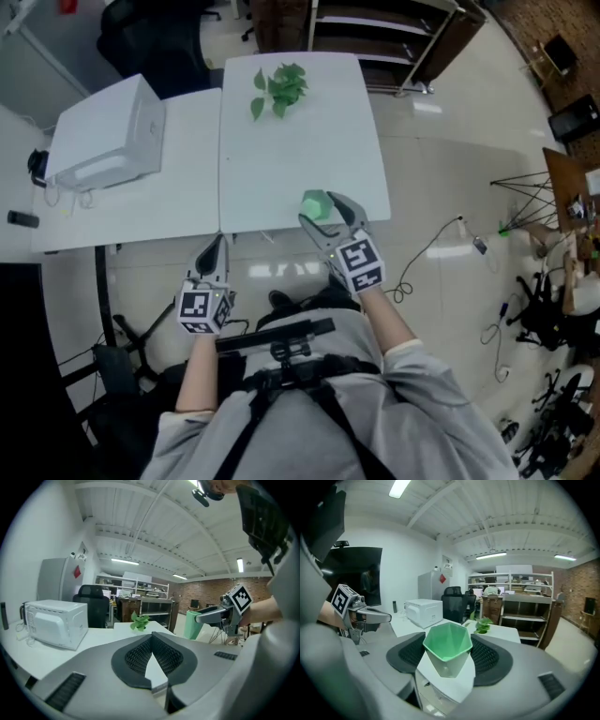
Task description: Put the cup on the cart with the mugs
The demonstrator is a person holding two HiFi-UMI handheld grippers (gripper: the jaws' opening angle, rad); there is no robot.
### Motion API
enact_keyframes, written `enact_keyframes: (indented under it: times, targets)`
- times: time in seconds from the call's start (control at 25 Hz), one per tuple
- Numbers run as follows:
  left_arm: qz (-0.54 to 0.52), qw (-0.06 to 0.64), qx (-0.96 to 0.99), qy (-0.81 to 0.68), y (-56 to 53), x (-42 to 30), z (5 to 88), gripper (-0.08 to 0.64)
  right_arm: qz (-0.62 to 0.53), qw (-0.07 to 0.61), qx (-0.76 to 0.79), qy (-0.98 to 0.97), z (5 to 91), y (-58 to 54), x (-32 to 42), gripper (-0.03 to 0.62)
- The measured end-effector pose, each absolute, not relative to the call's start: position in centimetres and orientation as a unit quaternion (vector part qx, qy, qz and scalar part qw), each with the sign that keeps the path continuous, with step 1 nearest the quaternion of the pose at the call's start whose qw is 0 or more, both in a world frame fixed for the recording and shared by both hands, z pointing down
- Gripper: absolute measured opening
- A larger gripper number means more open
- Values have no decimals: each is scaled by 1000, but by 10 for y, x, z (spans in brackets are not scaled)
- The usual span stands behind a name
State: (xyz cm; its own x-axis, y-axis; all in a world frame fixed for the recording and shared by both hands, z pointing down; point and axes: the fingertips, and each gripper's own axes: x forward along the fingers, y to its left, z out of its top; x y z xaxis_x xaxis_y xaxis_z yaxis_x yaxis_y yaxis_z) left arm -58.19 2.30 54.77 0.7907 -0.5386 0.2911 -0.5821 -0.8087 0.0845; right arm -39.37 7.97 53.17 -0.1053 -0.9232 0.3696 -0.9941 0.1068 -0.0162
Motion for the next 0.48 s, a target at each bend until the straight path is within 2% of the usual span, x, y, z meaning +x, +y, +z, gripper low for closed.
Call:
enact_keyframes:
  times: [0.48]
  targets:
    - [151,65,975,-150,147,-346,541,5,147,110,775,-604,530,263,-163,310]
